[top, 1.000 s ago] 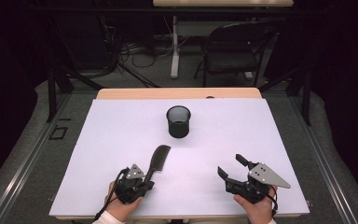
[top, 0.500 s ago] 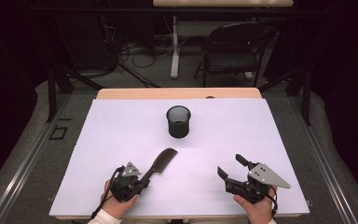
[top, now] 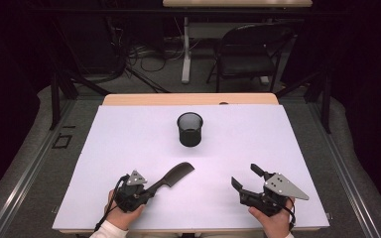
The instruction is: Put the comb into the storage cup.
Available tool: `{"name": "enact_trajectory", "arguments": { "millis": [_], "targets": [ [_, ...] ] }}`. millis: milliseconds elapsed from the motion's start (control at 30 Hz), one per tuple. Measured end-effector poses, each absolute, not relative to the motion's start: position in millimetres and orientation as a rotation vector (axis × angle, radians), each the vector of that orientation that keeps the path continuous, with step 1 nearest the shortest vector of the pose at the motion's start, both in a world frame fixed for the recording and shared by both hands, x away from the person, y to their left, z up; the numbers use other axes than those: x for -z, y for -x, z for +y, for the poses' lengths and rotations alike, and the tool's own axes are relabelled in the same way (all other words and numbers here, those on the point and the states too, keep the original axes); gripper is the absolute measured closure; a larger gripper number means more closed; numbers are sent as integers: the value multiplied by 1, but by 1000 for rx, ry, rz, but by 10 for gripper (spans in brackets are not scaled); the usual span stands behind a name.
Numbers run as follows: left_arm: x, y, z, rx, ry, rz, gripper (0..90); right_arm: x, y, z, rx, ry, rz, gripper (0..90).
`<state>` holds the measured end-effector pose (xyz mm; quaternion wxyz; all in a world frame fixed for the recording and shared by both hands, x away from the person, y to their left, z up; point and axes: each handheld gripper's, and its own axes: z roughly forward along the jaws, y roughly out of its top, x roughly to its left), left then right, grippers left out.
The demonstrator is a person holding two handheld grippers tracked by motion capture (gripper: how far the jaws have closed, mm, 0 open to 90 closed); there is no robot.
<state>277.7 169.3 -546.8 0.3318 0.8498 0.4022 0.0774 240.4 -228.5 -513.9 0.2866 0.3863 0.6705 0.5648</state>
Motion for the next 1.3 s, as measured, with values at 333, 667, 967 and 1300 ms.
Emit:
{"name": "enact_trajectory", "arguments": {
  "millis": [333,667,967,1300],
  "targets": [
    [547,-280,173,-218,-2209,1069,900,514,-240,-228,-1511,-1031,1792,202],
    [548,-282,174,-220,-2207,1073,900,514,-240,-228,-1511,-1031,1793,203],
    [547,-283,176,-223,-2211,1076,900,514,-240,-228,-1510,-1031,1794,204],
    [548,-284,177,-219,-2201,1087,900,514,-241,-228,-1513,-1029,1792,203]
  ]
}}
